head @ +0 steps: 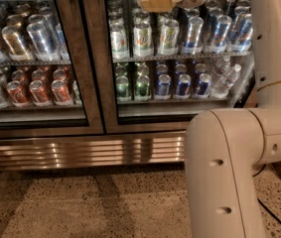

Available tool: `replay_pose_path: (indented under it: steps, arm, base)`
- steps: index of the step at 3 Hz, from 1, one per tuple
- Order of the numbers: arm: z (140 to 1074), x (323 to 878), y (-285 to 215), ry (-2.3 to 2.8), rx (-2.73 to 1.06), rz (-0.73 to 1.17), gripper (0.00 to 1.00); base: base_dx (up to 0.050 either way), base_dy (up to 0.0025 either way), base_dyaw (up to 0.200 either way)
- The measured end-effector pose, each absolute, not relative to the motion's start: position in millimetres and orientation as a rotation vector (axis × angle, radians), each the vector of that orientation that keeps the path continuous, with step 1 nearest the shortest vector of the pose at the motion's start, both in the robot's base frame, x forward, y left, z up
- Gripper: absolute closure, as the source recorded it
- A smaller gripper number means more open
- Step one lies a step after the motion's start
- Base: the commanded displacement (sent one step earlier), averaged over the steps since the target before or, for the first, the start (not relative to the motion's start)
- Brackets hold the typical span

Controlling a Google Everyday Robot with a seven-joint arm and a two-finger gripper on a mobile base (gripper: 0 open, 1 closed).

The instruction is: Open right fridge door

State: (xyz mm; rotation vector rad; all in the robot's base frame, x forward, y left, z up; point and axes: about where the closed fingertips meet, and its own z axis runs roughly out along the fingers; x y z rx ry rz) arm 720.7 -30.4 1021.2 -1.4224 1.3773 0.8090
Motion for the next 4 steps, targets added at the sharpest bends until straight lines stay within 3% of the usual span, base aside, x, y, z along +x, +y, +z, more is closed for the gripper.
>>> replay_pose_path:
  steps: [3, 4]
  arm:
    - [1021.2, 720.8, -30.3, 1.377, -1.422, 0.809, 0.11]
    - [1021.2, 720.6, -30.2, 1.377, -1.422, 0.809, 0.0]
  base:
    - [0.0, 0.0, 0.0]
    - [0.0, 0.0, 0.0]
